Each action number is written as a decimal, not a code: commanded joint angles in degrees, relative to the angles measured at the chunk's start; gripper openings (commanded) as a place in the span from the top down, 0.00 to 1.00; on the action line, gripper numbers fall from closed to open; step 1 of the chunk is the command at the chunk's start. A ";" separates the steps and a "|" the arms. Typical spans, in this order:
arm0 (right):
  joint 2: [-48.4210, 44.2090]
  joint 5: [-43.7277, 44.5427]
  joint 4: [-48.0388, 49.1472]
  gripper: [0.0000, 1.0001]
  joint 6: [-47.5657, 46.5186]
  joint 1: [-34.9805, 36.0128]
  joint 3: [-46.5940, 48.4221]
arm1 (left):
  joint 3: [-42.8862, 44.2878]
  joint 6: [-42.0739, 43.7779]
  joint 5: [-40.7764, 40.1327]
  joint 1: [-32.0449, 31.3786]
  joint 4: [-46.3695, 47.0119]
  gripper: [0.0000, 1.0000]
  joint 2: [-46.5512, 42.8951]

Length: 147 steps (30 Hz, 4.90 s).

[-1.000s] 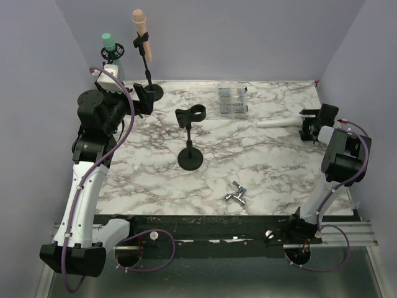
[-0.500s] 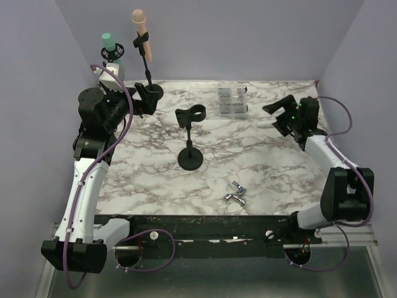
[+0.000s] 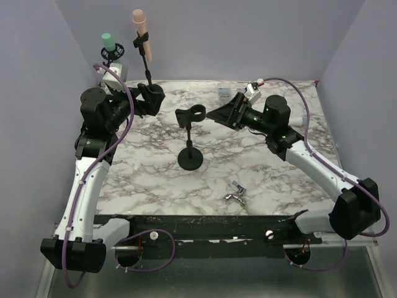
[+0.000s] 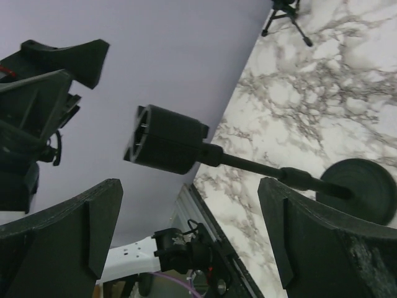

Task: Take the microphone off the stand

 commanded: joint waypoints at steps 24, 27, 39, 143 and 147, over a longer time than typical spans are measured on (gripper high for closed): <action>7.27 10.29 3.65 0.21 9.29 6.83 5.83 | -0.66 0.24 1.09 -1.24 1.14 0.02 -0.77; 7.75 11.06 2.27 0.20 8.73 6.83 6.91 | -0.43 0.64 0.27 -1.21 0.70 0.02 -0.41; 8.55 10.48 4.14 0.27 10.05 6.83 3.80 | -0.32 0.29 0.97 -1.19 0.73 0.02 0.13; -35.64 34.01 -24.03 0.00 -28.77 11.84 -17.94 | 2.23 27.33 -5.82 -21.52 -20.93 0.07 18.20; -37.26 37.82 -25.85 0.00 -28.40 11.84 -18.08 | 1.55 25.49 -11.03 -22.19 -21.67 0.28 17.49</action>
